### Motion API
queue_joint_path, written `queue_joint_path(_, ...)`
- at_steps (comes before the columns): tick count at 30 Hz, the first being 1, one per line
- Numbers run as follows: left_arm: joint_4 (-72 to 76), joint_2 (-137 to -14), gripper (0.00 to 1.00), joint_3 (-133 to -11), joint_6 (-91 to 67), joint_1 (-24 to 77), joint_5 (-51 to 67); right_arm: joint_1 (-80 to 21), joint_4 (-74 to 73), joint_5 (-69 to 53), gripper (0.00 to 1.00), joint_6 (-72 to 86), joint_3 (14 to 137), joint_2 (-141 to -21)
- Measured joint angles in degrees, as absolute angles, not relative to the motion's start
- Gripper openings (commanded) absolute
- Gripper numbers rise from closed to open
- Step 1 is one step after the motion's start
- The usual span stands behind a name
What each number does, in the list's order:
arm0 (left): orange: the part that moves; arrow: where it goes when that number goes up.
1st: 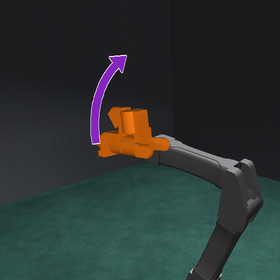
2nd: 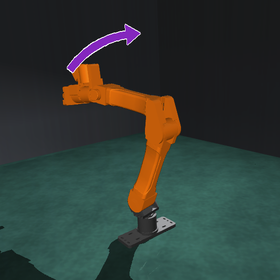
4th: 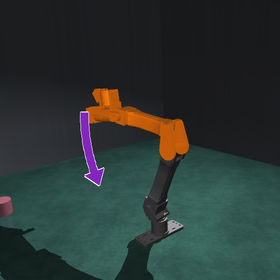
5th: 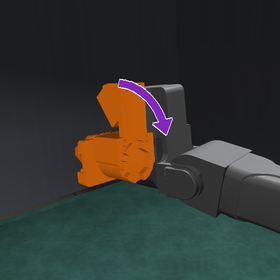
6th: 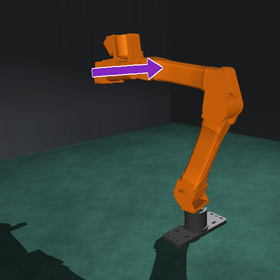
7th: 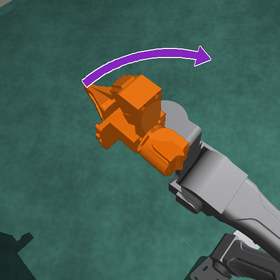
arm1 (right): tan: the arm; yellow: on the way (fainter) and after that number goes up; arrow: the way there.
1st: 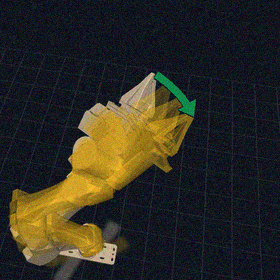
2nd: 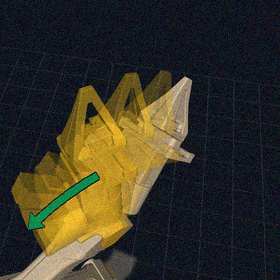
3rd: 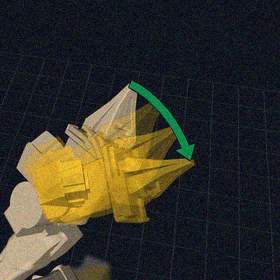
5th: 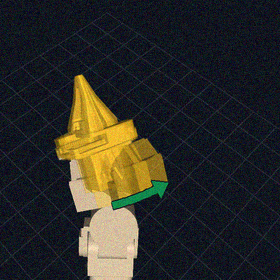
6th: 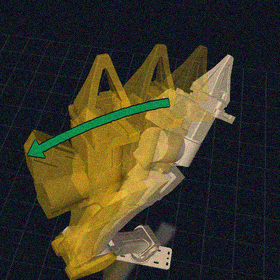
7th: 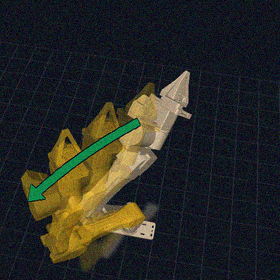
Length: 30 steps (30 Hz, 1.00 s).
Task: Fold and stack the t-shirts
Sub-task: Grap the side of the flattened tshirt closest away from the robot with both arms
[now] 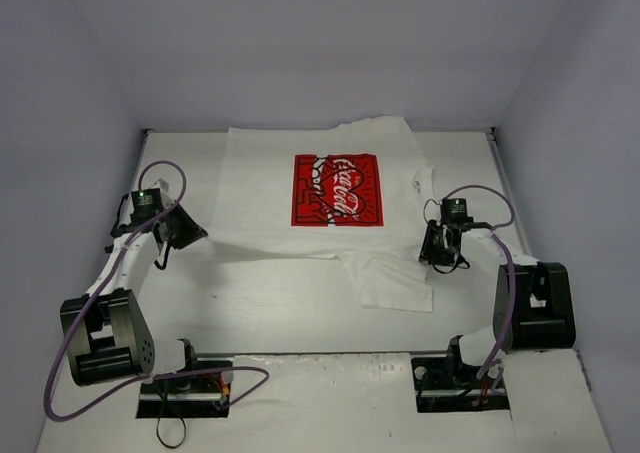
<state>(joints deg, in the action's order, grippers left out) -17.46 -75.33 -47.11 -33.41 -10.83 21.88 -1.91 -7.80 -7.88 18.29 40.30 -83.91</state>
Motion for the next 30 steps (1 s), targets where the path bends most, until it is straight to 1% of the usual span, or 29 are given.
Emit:
queue_joint_path(1,-17.6,-75.3,0.00,-47.1,-33.4,-10.8,21.8,-1.9,-8.0,-7.9,0.10,18.7,39.6,-83.1)
queue_joint_path(2,-17.7,-75.3,0.00,-47.1,-33.4,-10.8,21.7,-1.9,-8.3,-7.8,0.04,19.0,38.9,-82.4)
queue_joint_path(3,-17.7,-75.3,0.00,-47.1,-33.4,-10.8,21.6,-2.0,-8.8,-7.6,0.01,19.3,38.4,-81.7)
queue_joint_path(4,-17.8,-75.3,0.00,-47.1,-33.4,-10.8,21.4,-2.2,-9.4,-7.3,0.00,19.9,38.0,-80.8)
queue_joint_path(11,-20.2,-74.4,0.00,-47.1,-33.4,-10.8,19.7,-3.4,-14.3,-5.1,0.00,22.8,38.9,-72.4)
queue_joint_path(19,-24.1,-70.0,0.00,-46.3,-33.4,-10.8,16.0,-3.5,-20.3,-4.2,0.00,25.1,40.7,-65.2)
queue_joint_path(26,-26.6,-69.9,0.00,-45.4,-33.3,-10.8,15.2,-3.5,-23.6,-3.8,0.00,26.0,40.9,-64.1)
queue_joint_path(30,-28.4,-70.8,0.00,-48.4,-33.3,-10.8,15.2,-3.4,-24.9,-3.3,0.00,25.3,43.5,-65.1)
